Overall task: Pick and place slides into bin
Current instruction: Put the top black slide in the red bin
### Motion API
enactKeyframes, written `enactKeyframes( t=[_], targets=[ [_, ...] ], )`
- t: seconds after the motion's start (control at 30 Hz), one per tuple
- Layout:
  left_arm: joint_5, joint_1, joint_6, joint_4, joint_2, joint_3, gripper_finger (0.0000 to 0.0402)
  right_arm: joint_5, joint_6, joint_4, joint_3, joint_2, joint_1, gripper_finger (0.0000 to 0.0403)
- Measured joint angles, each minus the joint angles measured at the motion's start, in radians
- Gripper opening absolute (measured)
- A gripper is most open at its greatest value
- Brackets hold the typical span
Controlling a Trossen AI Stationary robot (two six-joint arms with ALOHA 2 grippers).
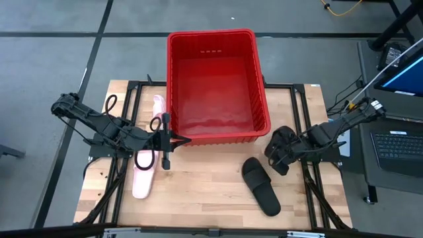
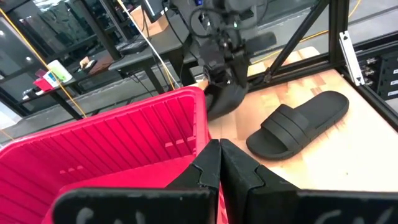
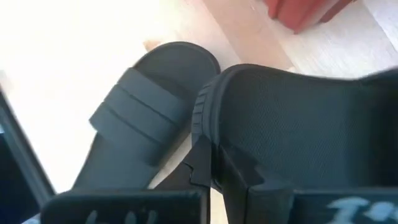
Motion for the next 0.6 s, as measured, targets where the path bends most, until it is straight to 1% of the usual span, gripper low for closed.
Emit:
enactKeyframes(
  t=[0.13,0.43,0.6],
  targets=[
    [0.000,0.000,0.000,0.000,0.000,0.000,0.0001,0.008,0.021,-0.063,0.073,0.000,0.020,0.0017],
    [0.000,0.000,0.000,0.000,0.000,0.000,0.0001,0.149,0.017,-0.256,0.241,0.002,0.030,0.0017],
    [0.000,0.000,0.000,0.000,0.000,0.000,0.0001,0.184,0.013,-0.360,0.319,0.013,0.030,0.0017]
  ],
)
